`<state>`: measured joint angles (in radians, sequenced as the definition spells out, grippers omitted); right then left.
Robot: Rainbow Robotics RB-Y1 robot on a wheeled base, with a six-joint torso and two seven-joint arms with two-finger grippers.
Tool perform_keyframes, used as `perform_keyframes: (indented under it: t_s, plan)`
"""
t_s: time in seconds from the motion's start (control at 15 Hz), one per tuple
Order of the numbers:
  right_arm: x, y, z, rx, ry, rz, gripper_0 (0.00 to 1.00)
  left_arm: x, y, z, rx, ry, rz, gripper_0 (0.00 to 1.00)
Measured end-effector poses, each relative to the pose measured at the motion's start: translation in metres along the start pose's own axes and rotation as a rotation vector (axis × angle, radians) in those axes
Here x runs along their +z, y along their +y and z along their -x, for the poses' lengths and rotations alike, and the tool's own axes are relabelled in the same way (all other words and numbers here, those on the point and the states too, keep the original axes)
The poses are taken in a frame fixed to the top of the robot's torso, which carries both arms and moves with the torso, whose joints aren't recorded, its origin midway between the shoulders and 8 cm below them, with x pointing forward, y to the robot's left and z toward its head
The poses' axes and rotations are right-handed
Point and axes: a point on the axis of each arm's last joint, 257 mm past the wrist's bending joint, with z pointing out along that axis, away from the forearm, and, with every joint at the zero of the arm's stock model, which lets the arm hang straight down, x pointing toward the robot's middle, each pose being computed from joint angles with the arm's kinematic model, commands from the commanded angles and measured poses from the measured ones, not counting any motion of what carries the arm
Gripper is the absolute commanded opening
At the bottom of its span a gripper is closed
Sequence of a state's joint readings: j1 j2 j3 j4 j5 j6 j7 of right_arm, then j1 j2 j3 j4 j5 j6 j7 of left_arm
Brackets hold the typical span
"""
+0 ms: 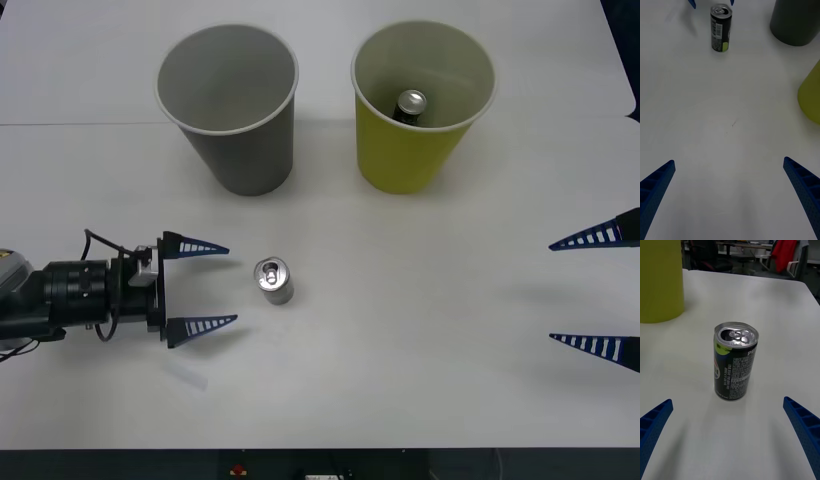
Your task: Put the can into the green bin and the plastic bottle into the gray bin
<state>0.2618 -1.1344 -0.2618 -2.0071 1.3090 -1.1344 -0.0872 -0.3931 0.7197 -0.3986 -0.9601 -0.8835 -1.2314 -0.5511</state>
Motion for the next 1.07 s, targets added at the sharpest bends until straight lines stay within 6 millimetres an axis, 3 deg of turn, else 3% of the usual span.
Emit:
perform_keyframes:
  t_s: [0.47, 0.87, 1.07]
  plan:
    - [0.0, 0.0, 0.0, 0.0, 0.0, 0.0, 1.0, 0.052, -0.006, 0.006, 0.009, -0.03, 0.002, 1.0]
    - [0.0, 0.0, 0.0, 0.0, 0.0, 0.0, 1.0, 0.082, -0.011, 0.006, 0.009, -0.029, 0.005, 1.0]
    - [0.0, 0.0, 0.0, 0.0, 0.0, 0.0, 1.0, 0.087, -0.01, 0.008, 0.009, -0.031, 0.011, 1.0]
